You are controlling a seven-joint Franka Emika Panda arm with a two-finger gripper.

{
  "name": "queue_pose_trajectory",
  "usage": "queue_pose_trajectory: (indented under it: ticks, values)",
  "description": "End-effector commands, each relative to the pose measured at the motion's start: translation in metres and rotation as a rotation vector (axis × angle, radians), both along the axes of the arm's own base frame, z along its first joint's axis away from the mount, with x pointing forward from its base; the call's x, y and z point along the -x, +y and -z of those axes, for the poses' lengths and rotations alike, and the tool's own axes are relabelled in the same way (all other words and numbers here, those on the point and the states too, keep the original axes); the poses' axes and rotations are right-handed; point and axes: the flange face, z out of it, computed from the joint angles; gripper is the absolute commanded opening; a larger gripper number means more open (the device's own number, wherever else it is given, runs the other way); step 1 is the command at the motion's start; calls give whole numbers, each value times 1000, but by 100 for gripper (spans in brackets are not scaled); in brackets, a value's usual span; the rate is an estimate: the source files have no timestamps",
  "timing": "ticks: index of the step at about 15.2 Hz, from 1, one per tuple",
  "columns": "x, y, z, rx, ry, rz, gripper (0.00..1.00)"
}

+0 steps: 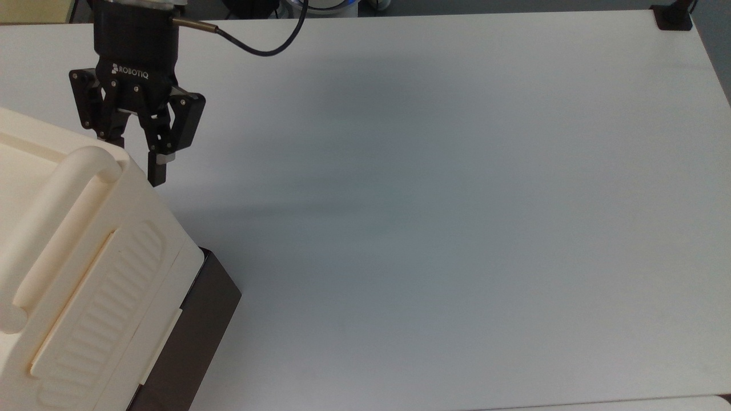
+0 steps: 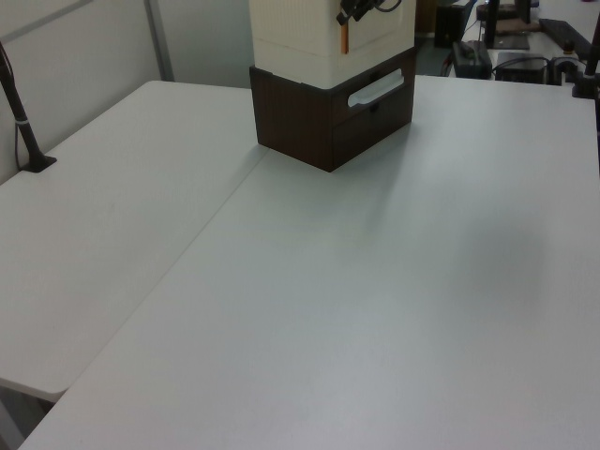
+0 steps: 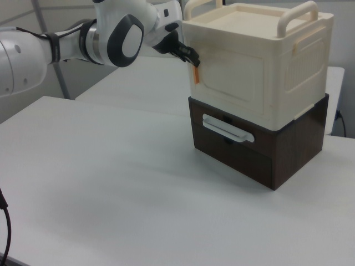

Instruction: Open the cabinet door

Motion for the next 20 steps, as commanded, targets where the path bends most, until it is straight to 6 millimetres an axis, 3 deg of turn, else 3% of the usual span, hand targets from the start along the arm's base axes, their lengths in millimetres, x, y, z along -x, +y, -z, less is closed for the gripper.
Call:
queue_pose_trajectory:
  ticks: [1, 5, 11, 20]
  values:
    - [-5, -8, -2, 20, -39, 37, 38]
    - [-6, -11, 0, 22, -36, 40, 0]
    - [6, -26, -12, 27, -35, 53, 0]
    - [36, -28, -14, 0, 171, 49, 0]
